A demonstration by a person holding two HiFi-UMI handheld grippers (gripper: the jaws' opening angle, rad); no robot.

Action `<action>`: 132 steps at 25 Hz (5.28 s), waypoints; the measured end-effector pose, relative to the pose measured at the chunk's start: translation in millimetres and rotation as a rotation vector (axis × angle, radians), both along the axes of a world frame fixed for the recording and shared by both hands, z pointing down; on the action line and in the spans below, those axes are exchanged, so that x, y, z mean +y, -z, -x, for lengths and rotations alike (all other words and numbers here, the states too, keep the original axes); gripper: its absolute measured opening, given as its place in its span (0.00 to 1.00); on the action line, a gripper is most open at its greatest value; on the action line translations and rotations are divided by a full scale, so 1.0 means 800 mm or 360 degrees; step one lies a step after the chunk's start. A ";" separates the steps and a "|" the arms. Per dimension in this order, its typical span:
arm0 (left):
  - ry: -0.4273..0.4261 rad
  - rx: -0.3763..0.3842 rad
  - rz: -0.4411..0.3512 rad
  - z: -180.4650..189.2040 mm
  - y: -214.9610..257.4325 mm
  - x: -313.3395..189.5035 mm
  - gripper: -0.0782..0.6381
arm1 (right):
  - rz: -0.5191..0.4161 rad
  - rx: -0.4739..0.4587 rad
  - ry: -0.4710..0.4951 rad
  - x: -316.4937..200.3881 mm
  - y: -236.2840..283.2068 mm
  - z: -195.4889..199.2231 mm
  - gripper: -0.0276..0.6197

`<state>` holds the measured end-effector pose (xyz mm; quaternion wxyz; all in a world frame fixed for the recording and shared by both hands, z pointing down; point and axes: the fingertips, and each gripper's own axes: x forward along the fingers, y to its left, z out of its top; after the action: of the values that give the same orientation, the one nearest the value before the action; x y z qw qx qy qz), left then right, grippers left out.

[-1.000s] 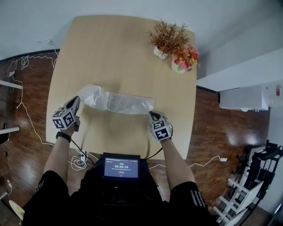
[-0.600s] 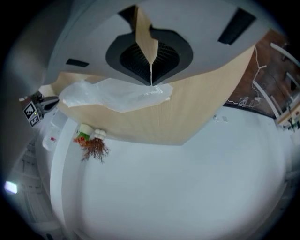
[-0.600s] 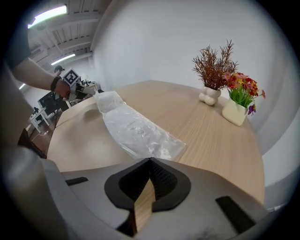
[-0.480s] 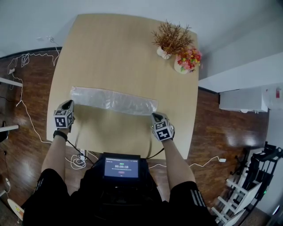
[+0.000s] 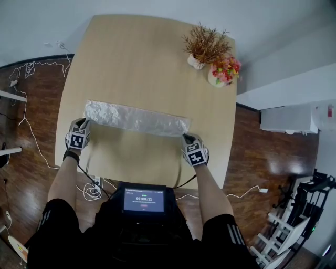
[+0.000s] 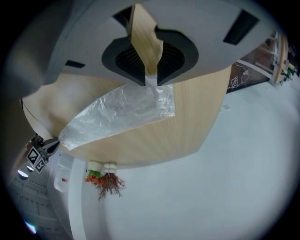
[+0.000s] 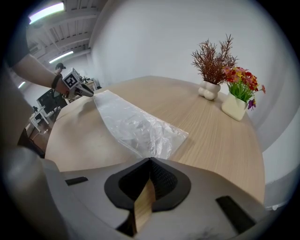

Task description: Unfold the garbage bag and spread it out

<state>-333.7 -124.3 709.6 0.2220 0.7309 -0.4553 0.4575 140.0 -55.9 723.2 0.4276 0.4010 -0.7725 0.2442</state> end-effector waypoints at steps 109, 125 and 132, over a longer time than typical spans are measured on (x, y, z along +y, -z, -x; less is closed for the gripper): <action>-0.1771 -0.0448 -0.0084 -0.382 -0.013 -0.008 0.13 | -0.0671 -0.0026 0.0773 -0.010 0.130 0.068 0.07; -0.1839 -0.0498 -0.0342 -0.387 0.053 0.021 0.11 | -0.0660 -0.0048 0.0518 -0.011 0.150 0.036 0.34; -0.1849 -0.0542 -0.0358 -0.382 0.058 0.052 0.11 | -0.0716 -0.0002 0.0552 0.009 0.184 0.041 0.36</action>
<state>-28.2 -83.0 662.9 -0.2178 0.7951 -0.0570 0.5631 107.1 -48.8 575.8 0.3627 0.3476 -0.8646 -0.0101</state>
